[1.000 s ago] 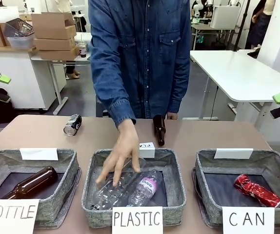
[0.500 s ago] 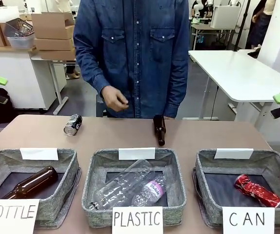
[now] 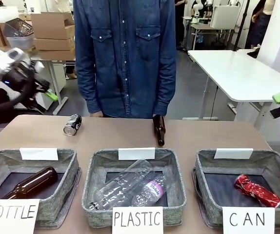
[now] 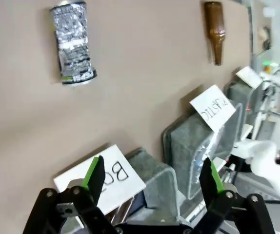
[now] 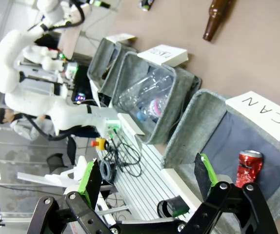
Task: Sort the can waste into the basket.
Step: Pick up the can waste from the table and place it in the right Fabric basket.
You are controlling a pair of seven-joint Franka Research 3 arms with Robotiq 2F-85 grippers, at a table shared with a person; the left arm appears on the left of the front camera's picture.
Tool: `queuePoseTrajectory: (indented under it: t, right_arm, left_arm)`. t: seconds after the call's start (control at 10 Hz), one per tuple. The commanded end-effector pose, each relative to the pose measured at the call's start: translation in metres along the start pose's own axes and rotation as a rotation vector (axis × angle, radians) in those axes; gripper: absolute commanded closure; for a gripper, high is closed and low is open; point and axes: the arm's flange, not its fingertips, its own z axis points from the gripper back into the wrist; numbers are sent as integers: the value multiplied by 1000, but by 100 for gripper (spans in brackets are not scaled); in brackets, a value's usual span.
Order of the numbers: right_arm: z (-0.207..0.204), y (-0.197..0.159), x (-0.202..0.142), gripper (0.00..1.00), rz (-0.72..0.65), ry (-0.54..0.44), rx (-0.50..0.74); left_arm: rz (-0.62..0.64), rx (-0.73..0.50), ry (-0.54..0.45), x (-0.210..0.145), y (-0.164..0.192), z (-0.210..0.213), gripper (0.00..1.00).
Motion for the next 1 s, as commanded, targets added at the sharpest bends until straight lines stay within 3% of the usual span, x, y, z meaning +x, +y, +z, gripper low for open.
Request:
queuePoseTrajectory:
  t: [0.0, 0.2, 0.5, 0.9]
  right_arm:
    - [2, 0, -2, 0, 25, 10, -4]
    - [2, 0, -2, 0, 25, 10, -4]
    - [2, 0, -2, 0, 25, 10, -4]
    - [2, 0, -2, 0, 25, 10, -4]
  left_arm:
    - [27, 120, 60, 27, 0, -27, 0]
    - [29, 221, 81, 48, 1, -72, 0]
    - [105, 430, 32, 59, 18, -88, 0]
    - [84, 421, -24, 65, 28, -90, 0]
